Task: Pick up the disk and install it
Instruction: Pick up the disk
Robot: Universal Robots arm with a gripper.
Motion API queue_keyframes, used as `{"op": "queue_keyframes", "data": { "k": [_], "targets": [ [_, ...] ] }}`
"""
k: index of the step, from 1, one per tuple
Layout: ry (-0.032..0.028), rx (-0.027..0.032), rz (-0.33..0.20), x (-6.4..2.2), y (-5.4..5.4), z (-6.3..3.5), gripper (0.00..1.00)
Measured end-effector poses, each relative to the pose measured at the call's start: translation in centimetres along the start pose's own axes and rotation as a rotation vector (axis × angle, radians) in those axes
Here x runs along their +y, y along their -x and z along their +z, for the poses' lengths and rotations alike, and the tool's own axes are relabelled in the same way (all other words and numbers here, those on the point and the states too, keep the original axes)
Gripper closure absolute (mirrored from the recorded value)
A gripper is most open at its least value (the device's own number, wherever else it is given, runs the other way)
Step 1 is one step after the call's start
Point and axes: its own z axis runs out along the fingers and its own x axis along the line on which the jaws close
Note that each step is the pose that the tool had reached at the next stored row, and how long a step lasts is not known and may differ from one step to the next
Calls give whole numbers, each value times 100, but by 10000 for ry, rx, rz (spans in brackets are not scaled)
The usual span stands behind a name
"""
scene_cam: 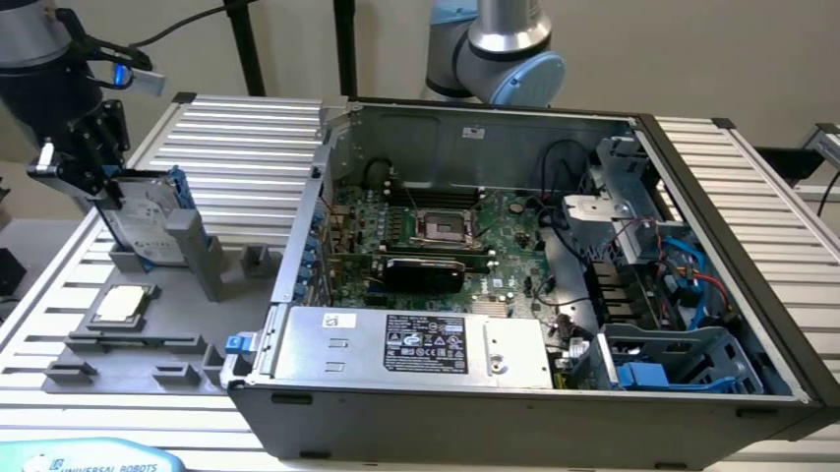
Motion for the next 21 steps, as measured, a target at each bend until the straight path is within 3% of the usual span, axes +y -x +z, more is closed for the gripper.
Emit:
{"op": "queue_keyframes", "data": {
  "k": [21],
  "targets": [
    [1,-2,0,5,-85,-2,67]
  ]
}}
